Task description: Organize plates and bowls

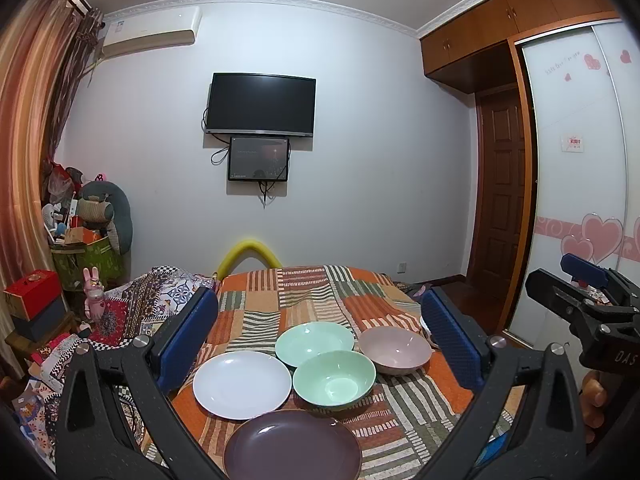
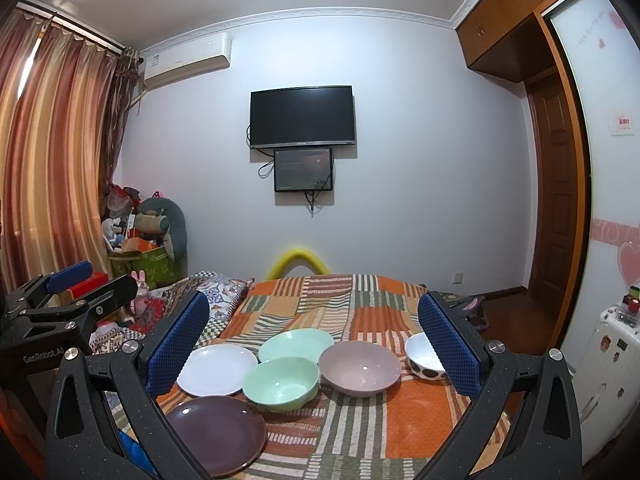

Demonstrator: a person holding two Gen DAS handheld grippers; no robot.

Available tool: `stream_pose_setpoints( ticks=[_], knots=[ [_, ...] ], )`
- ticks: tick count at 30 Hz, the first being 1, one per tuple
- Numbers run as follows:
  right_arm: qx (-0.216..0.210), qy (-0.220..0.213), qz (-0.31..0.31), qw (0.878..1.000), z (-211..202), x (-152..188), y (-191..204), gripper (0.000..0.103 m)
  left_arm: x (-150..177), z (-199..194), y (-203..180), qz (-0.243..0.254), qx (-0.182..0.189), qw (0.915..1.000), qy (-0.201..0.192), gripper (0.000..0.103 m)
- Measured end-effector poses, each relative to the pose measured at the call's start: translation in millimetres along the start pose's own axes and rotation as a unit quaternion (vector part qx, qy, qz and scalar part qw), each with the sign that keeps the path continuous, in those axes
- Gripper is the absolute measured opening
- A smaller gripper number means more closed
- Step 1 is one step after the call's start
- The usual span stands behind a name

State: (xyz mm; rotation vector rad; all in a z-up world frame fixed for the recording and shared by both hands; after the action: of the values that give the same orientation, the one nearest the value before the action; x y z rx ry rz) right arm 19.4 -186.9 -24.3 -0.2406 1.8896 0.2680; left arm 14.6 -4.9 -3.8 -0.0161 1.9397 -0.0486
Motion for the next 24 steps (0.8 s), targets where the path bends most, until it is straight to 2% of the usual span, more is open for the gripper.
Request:
stream_pose_setpoints(
  ticks=[7, 12, 16, 19, 21, 24],
  knots=[
    [-0.005, 0.002, -0.003, 1.000, 2.5, 1.0, 1.0, 0.103, 0.6, 0.5, 0.5, -0.001, -0.001, 1.0000, 0.000, 0.103],
    [-0.027, 0.020, -0.006, 0.999, 14.1, 7.4, 1.9, 0.103, 6.2, 8.9, 5.9, -0.001, -0.004, 0.9999, 0.012, 0.103],
    [-0.041, 0.047, 0.002, 0.998, 29.1, 17.0, 3.3, 0.103, 15.5, 22.7, 16.8, 0.000, -0.009, 0.9992, 0.039, 0.103],
    [-0.059, 0.068, 0.001, 0.996, 42.8, 24.7, 4.0, 0.103, 25.4, 33.2, 26.9, 0.000, 0.004, 0.9984, 0.057, 0.103],
    [-0.075, 0.080, -0.006, 0.994, 52.1, 31.1, 4.9, 0.103, 33.8, 42.8, 36.2, -0.004, -0.003, 0.9973, 0.073, 0.103],
    [-0.076, 0.103, -0.007, 0.992, 69.3, 41.5, 5.4, 0.103, 48.2, 59.5, 50.1, -0.010, -0.013, 0.9944, 0.104, 0.103]
  ],
)
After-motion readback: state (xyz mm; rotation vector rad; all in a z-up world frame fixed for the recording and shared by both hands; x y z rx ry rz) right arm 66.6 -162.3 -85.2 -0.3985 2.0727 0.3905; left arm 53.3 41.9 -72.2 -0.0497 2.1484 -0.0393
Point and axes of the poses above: each gripper's, at about its wrist camera, not at the fingertips, and z roughly the way its jaws point, y to its left, x to its underside, the point moved 2 cm from there along z, roughly the way its jaws point, and after that the axes turned 13 degrees about y, right-handed, at the moved point
